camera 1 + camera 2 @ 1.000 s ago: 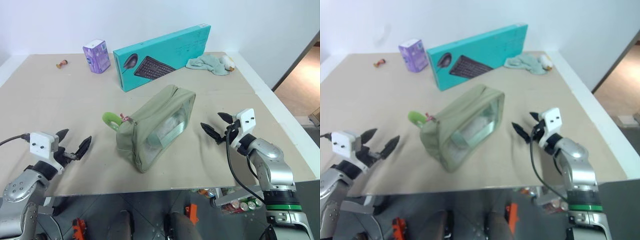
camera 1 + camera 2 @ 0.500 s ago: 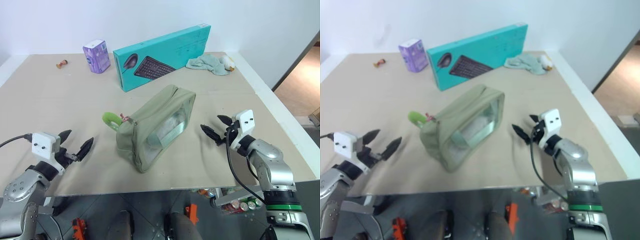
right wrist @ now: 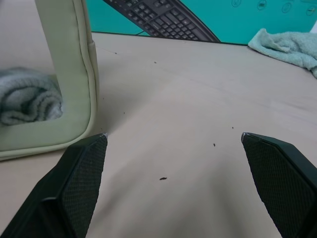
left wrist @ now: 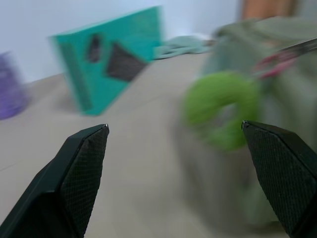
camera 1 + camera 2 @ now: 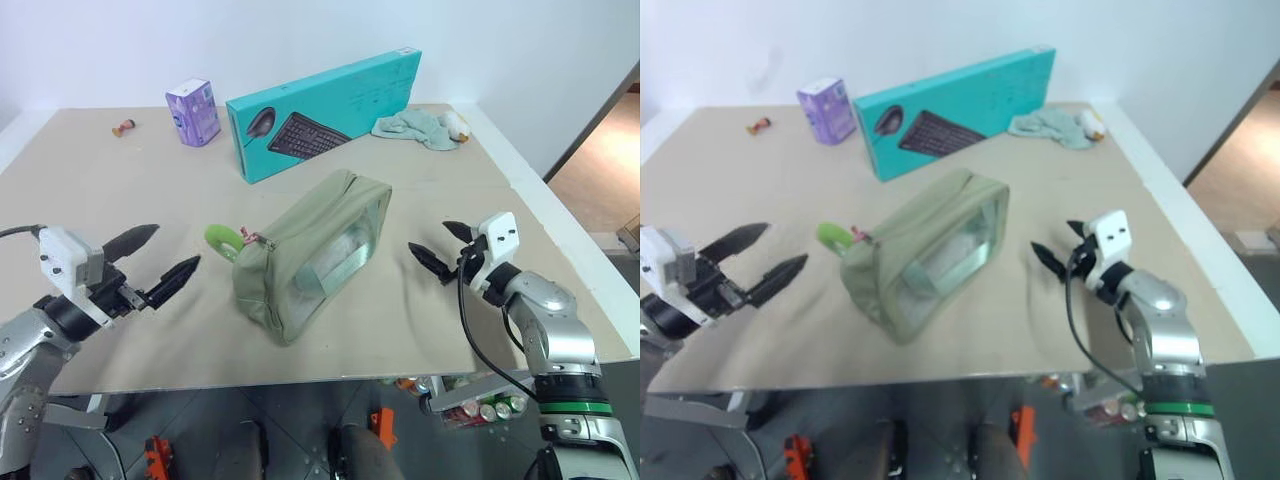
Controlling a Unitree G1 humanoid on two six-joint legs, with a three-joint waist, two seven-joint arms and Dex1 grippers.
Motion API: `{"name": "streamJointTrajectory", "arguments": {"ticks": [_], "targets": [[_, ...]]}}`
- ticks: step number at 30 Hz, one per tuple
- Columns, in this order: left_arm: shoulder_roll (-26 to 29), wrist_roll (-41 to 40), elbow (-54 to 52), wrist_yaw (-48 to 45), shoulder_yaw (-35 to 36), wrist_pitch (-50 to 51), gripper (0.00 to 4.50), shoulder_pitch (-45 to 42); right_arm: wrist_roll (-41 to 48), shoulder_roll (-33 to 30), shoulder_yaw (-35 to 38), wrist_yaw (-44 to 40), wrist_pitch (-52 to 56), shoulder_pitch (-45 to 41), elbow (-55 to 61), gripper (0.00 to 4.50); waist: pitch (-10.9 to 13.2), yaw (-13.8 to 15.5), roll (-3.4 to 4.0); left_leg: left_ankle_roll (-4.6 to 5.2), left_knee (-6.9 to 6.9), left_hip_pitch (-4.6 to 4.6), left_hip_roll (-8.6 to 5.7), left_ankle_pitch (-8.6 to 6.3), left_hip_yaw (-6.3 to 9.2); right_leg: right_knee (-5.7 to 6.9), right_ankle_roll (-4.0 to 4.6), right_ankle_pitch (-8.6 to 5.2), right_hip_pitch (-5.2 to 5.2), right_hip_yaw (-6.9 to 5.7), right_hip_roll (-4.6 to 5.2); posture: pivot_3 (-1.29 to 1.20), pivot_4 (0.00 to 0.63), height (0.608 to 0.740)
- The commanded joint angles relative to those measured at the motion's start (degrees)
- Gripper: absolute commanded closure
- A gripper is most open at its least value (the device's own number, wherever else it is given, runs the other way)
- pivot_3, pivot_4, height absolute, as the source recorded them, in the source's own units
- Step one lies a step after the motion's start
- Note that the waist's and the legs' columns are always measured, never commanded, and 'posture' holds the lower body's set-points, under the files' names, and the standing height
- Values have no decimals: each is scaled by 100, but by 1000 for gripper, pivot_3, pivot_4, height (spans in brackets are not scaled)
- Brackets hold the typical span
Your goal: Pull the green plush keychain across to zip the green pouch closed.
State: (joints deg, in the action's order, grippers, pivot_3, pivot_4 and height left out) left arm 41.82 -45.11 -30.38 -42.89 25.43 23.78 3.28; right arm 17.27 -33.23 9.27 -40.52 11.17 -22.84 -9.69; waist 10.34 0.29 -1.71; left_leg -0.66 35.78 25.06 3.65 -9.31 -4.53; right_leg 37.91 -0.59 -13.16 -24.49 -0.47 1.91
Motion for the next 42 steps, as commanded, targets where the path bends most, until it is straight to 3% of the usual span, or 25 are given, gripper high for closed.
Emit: {"name": "streamJointTrajectory", "arguments": {"ticks": [1, 6, 9, 16, 27, 30, 40, 42], "targets": [[413, -590, -500, -429, 47, 386, 51, 28, 296, -268, 204, -322, 160, -252, 297, 0, 0, 0, 1, 0, 0, 0, 1, 0, 0, 0, 0, 0, 0, 0, -2, 0, 150, 740], [507, -879, -634, -461, -123, 649, 51, -10, 785, -898, 10, -1522, 672, -1547, 170, 0, 11, -29, 18, -1, 0, 2, 2, -1, -6, 4, -1, 10, -29, 33, -5, 0, 150, 740], [441, -880, -624, -387, -284, 714, 51, -133, 717, -960, -383, -2155, 644, -2132, -34, 0, -6, -16, -12, -4, 0, 0, 10, -3, -2, 4, 10, 9, -23, 29, -34, 0, 150, 740], [240, -841, -701, -156, -530, 709, 51, -272, 424, -546, -1305, -3489, 139, -3157, -841, 0, -4, -14, -9, -11, -4, 13, 26, -6, -7, 9, 27, 14, -45, 43, -57, 0, 150, 740], [141, -824, -1040, 194, -528, 721, 51, -172, -344, 117, -1671, -4355, -1353, -4169, -3112, 0, -3, -15, -8, -15, 2, 12, 26, -9, -12, 10, 22, 19, -45, 47, -57, 0, 150, 740], [125, -833, -1115, 274, -549, 729, 0, -136, -389, 103, -1576, -4492, -1484, -4271, -3401, 812, -3, -10, -7, -15, 3, 13, 25, -9, -12, 11, 22, 19, -44, 47, -55, 0, 150, 740], [106, -767, -1072, 381, -666, 723, 0, -214, -464, -34, -1483, -4559, -1523, -4212, -3327, 4223, -3, -14, -7, -16, 2, 8, 28, -8, -15, 21, 24, 21, -48, 51, -60, 0, 150, 740], [108, -763, -1048, 387, -714, 719, 0, -261, -470, -87, -1466, -4479, -1270, -4228, -3137, 4429, -2, -14, -6, -17, 3, 8, 28, -8, -16, 21, 25, 21, -48, 51, -59, 0, 150, 740]]}}
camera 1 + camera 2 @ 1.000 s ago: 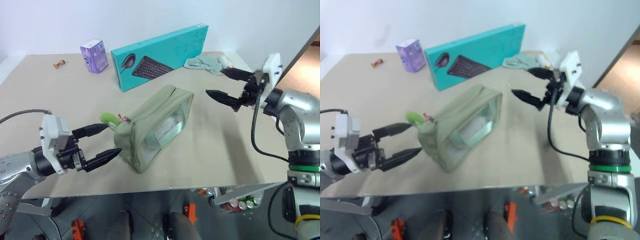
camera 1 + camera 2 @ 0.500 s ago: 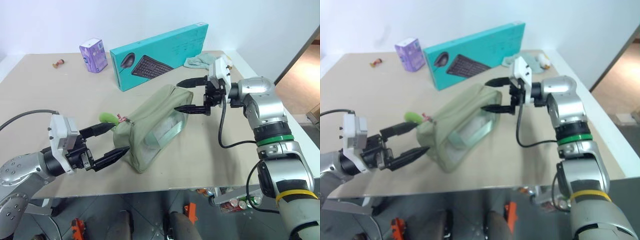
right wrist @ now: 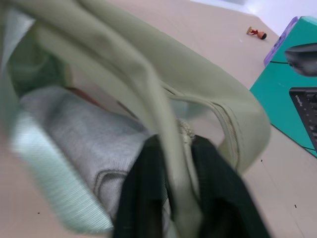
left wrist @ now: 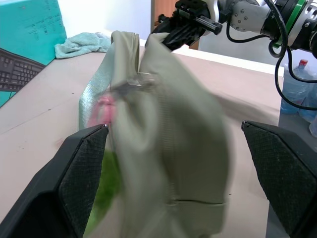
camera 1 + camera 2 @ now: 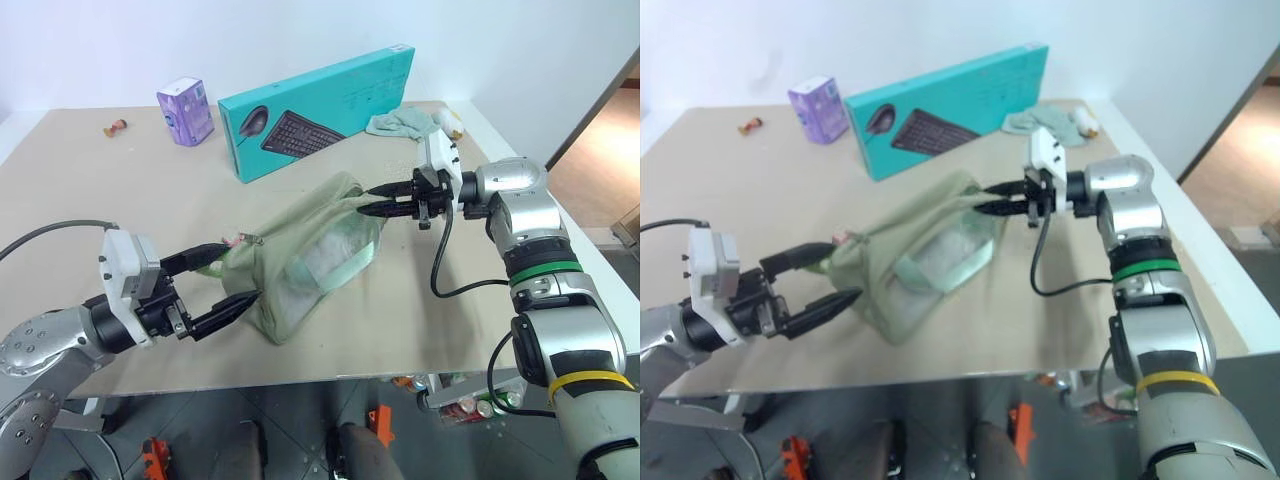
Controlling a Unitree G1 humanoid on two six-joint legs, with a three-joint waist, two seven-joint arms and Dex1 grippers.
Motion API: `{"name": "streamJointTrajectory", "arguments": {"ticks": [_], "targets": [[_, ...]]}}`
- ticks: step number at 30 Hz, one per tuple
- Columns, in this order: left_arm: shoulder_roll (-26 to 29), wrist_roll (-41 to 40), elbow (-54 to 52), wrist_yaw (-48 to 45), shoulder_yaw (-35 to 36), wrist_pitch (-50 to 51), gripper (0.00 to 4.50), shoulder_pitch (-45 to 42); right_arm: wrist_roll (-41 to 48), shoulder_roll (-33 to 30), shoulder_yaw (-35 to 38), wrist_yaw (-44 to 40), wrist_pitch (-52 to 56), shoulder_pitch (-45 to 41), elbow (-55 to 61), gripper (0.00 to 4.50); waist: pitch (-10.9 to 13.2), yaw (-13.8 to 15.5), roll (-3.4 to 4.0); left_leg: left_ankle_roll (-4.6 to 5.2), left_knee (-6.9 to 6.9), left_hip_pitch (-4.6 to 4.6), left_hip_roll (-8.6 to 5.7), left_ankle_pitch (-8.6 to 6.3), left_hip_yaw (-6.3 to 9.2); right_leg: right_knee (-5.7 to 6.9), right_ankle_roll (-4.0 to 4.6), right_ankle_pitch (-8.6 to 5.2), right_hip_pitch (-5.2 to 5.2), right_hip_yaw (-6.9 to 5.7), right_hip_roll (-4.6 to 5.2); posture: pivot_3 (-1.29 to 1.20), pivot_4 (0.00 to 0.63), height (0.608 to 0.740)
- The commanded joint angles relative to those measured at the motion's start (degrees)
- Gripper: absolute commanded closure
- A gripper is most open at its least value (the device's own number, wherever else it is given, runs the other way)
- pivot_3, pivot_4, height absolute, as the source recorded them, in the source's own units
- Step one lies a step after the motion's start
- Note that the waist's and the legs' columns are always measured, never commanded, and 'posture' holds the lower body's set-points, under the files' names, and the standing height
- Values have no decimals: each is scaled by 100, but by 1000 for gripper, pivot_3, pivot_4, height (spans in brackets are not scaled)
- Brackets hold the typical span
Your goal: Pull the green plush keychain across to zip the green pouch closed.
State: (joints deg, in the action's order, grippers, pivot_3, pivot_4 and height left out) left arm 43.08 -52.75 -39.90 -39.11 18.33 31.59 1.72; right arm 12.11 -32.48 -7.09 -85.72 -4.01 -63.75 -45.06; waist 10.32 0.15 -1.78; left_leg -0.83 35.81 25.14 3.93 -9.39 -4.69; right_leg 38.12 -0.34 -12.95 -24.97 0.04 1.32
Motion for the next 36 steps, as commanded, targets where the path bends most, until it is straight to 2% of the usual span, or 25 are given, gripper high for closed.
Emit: {"name": "streamJointTrajectory", "arguments": {"ticks": [1, 7, 12, 23, 36], "targets": [[-18, 5, -85, 8, -21, -65, 0, -122, 57, -195, 177, 60, 411, -131, 509, 4429, 1, 0, 1, 0, 0, 1, 0, 0, -1, 0, 0, 0, 0, 1, 1, 0, 150, 740], [-17, 14, -47, -14, -52, -72, 0, -166, 130, -429, 258, 244, 1080, 147, 1296, 4429, 1, 5, 1, -3, 1, 3, -1, -1, -4, 0, -1, 0, -3, 3, 3, 0, 150, 740], [7, 97, 112, -62, 55, -146, 0, -223, 352, -734, 559, 685, 1839, 729, 2344, 4429, 1, 13, 1, -3, 0, 3, -1, -1, -3, 0, -3, 0, -3, 1, 3, 0, 150, 740], [39, 449, 524, -309, 66, -318, 0, -445, 516, -1030, 721, 1150, 2447, 1514, 3320, 4429, 1, 12, 1, -3, 11, 3, -2, -1, -7, -1, 2, 1, -3, 8, 2, 0, 150, 740], [-41, 592, 537, -309, -36, -292, 0, -465, 1018, -1181, 901, 2039, 4000, 2033, 4715, 4429, 1, 14, 1, -3, 13, 3, -2, -1, -6, 0, 1, 0, -2, 9, 2, 0, 150, 740]]}}
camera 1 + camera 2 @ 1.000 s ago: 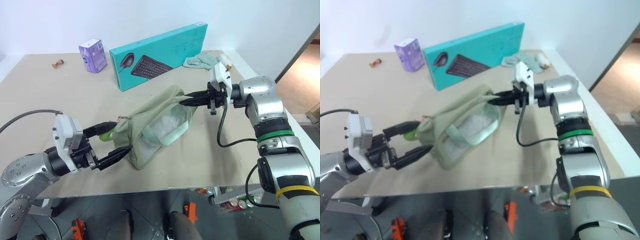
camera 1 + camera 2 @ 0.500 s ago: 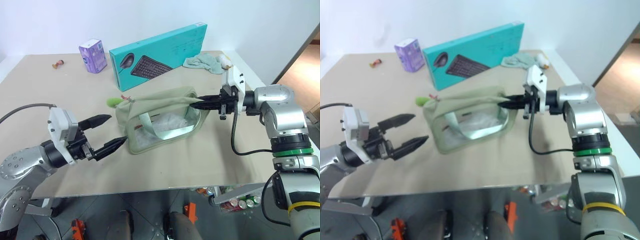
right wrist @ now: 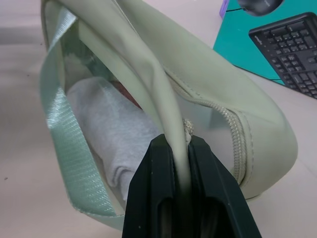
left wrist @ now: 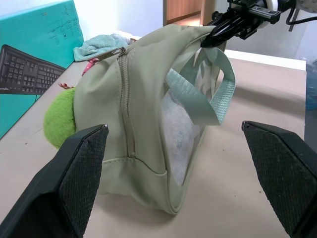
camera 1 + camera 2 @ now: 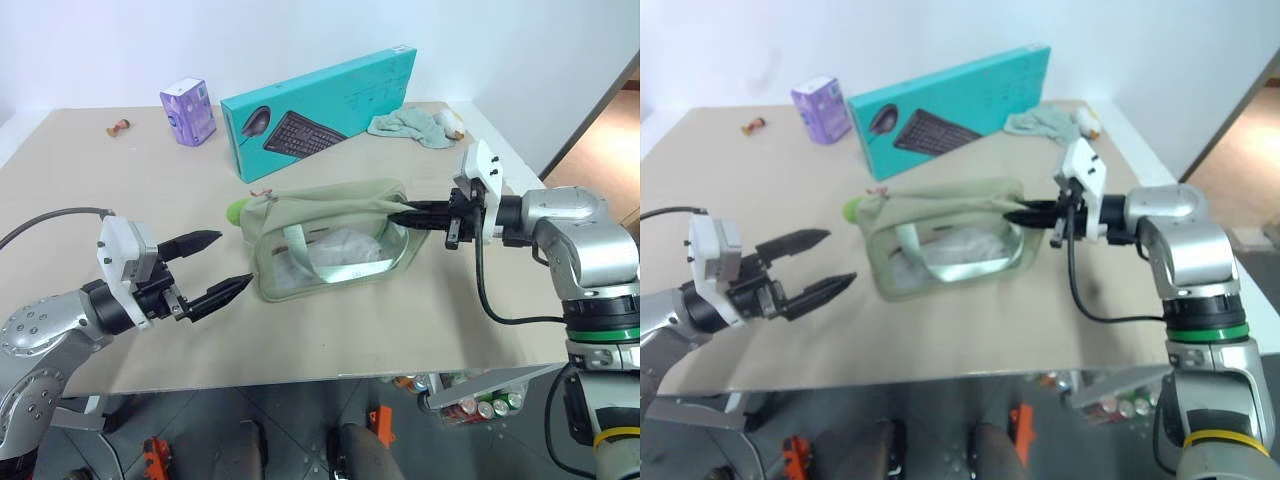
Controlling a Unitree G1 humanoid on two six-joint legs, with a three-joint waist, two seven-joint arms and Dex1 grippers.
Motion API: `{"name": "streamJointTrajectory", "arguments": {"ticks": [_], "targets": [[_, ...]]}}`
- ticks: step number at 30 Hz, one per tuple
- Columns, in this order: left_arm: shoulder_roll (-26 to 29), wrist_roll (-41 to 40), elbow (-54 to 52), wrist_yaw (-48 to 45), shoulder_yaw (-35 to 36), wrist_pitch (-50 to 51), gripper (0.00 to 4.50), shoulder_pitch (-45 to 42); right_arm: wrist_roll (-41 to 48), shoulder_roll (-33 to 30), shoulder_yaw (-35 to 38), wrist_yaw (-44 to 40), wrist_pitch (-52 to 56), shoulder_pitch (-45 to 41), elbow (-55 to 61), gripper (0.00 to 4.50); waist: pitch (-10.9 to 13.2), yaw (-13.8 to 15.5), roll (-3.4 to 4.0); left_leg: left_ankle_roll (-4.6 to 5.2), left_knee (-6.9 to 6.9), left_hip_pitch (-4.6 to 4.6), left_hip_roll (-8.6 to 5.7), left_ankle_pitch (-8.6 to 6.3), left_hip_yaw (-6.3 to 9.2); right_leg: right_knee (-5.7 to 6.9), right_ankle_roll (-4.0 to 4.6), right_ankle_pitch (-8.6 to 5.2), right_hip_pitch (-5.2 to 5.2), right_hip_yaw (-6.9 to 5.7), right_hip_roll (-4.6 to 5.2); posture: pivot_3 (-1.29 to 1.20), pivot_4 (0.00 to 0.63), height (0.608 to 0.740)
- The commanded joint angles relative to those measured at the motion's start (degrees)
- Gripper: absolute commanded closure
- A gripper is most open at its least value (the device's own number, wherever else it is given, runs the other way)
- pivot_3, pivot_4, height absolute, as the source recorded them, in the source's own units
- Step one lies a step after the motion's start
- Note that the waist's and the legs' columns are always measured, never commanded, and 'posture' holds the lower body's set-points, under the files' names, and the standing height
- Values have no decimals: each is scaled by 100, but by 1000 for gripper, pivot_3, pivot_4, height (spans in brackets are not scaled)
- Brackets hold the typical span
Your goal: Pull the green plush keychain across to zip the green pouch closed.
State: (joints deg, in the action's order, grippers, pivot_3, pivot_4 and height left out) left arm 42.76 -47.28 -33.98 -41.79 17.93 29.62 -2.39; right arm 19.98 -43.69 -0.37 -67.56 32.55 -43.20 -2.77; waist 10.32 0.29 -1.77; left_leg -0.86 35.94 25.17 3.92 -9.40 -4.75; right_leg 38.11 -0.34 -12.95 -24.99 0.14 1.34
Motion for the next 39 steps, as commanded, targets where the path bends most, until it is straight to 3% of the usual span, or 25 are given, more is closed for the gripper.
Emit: {"name": "streamJointTrajectory", "arguments": {"ticks": [1, 12, 21, 38, 39], "targets": [[-11, 55, -57, -46, -4, -97, 0, -51, 267, -60, 242, 273, 429, -20, 546, 4429, 0, -2, 0, 0, 0, 0, 0, 0, 0, 0, 0, 0, 0, 0, 0, 0, 150, 740], [-70, 89, -56, -42, -27, -73, 0, -85, 402, 60, 205, 729, 511, 246, 991, 4429, 0, -7, -1, 0, 1, -1, 0, 0, 1, 0, -1, 1, 0, 2, -2, 0, 150, 740], [-100, 101, -94, -31, -66, -58, 0, -96, 345, -117, 392, 788, 88, 426, 916, 1296, -1, -5, -1, 0, 2, 1, 0, 0, -1, 0, -2, 1, 0, 4, -1, 0, 150, 740], [-76, 178, 3, -128, -141, -74, 0, -132, 844, -192, 992, 984, 298, 920, 861, 1296, -1, -4, -2, 0, 4, 0, 0, 0, 0, 0, -4, 2, 2, 5, -2, 0, 150, 740], [-77, 189, 9, -142, -139, -75, 0, -135, 883, -182, 995, 997, 334, 907, 865, 1537, -1, -4, -2, 0, 4, 0, -1, 0, 0, 0, -3, 2, 2, 5, -2, 0, 150, 740]]}}
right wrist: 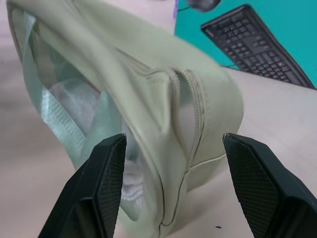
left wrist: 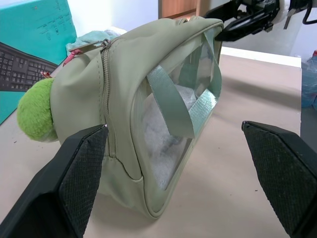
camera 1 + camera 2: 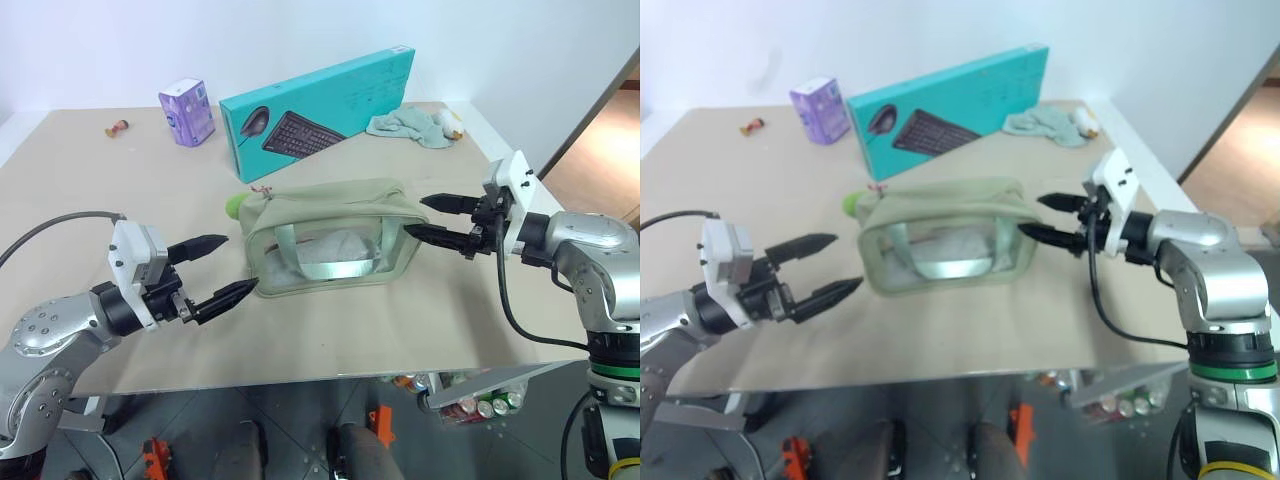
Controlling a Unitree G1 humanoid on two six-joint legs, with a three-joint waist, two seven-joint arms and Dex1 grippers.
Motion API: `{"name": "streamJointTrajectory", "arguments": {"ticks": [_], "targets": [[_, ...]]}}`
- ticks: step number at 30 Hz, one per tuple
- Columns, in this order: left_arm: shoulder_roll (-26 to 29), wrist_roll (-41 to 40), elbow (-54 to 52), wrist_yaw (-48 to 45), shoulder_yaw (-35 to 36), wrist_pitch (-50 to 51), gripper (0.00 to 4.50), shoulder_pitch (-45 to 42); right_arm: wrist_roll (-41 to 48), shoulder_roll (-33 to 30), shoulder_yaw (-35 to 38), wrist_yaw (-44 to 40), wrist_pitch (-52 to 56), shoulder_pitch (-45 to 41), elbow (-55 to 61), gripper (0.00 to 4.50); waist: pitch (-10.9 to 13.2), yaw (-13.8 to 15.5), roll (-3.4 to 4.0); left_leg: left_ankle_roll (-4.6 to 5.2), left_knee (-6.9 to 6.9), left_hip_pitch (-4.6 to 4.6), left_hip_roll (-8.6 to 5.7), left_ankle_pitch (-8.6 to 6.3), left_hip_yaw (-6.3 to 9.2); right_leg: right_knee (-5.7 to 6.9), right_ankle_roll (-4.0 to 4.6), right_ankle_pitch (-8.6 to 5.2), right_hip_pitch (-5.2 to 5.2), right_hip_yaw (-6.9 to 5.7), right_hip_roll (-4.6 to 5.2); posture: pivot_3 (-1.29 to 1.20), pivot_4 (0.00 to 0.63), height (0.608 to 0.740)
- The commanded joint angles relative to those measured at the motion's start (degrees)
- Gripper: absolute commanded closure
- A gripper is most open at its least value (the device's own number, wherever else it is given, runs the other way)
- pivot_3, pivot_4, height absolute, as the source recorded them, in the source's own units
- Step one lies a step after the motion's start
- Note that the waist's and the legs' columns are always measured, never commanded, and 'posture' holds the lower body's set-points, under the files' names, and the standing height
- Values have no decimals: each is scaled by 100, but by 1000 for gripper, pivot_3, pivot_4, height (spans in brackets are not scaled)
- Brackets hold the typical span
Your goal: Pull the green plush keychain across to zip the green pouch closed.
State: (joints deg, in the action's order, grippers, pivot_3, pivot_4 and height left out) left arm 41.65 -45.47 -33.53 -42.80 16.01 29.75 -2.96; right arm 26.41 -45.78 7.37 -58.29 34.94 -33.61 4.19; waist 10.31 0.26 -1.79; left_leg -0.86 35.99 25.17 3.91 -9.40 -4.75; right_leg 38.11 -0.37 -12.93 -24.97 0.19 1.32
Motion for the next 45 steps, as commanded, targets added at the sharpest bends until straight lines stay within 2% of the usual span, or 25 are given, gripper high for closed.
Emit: {"name": "streamJointTrajectory", "arguments": {"ticks": [1, 6, 8, 9, 19, 24, 28, 30, 36, 45], "targets": [[34, 20, -28, -53, 55, -88, 0, -81, 278, 28, 219, 76, 128, -61, 168, 1829, 0, 0, 0, 0, 0, 0, 0, 0, 0, 0, 0, 0, 0, 0, 0, 0, 150, 740], [31, 55, -7, -67, 64, -91, 0, -96, 311, -2, 180, 59, 118, 31, 198, 3531, 0, 1, 0, 0, 0, 0, 0, 0, 0, 0, 0, 0, 1, 0, 1, 0, 150, 740], [26, 67, -5, -61, 63, -95, 0, -98, 311, 3, 167, 76, 98, 49, 205, 3989, 0, 1, 0, 0, 1, 0, 0, 0, 0, 0, -1, 0, 1, 0, 1, 0, 150, 740], [21, 73, -5, -53, 63, -98, 0, -100, 314, 4, 166, 84, 90, 52, 210, 4472, 0, 1, 0, 0, 1, 0, 0, 0, 0, 0, -1, 0, 1, 0, 1, 0, 150, 740], [-232, 48, 390, 394, 261, -86, 0, -415, 275, -52, 154, 32, -134, 132, 347, 4472, 0, 3, -1, 0, 4, 0, -1, 0, 1, 0, -3, 2, 2, 0, 0, 0, 150, 740], [-208, 306, 1292, 841, 241, 47, 0, -1191, 214, -56, 79, -24, -306, 203, 405, 4472, 1, 5, -2, 1, 7, 0, -1, 1, 7, 1, -5, 3, 5, -3, -3, 0, 150, 740], [-170, 509, 1893, 806, 99, 54, 0, -1704, 182, -43, 57, -32, -383, 227, 428, 4472, 1, -3, -2, 1, 13, 2, -1, 0, 4, 0, -11, 7, 6, -2, -3, 0, 150, 740], [-223, 596, 2163, 705, 0, -3, 0, -1898, 178, -31, 44, -28, -397, 235, 437, 4472, 1, -5, -2, 0, 13, 3, -2, 0, 1, -1, -40, 24, 6, 2, -2, 0, 150, 740], [-341, 901, 2930, -47, -507, -311, 0, -2424, 153, -33, 13, -14, -427, 218, 430, 4472, 1, 0, -2, 0, 11, 4, -1, 0, 2, -1, -38, 24, 4, -1, -3, 0, 150, 740], [-453, 1243, 4009, -705, -608, -673, 0, -2962, 163, -113, 50, -21, -411, 253, 475, 4472, 1, -8, -2, 0, 12, 6, -1, 0, 3, 0, -39, 26, 2, -2, -5, 0, 150, 740]]}}
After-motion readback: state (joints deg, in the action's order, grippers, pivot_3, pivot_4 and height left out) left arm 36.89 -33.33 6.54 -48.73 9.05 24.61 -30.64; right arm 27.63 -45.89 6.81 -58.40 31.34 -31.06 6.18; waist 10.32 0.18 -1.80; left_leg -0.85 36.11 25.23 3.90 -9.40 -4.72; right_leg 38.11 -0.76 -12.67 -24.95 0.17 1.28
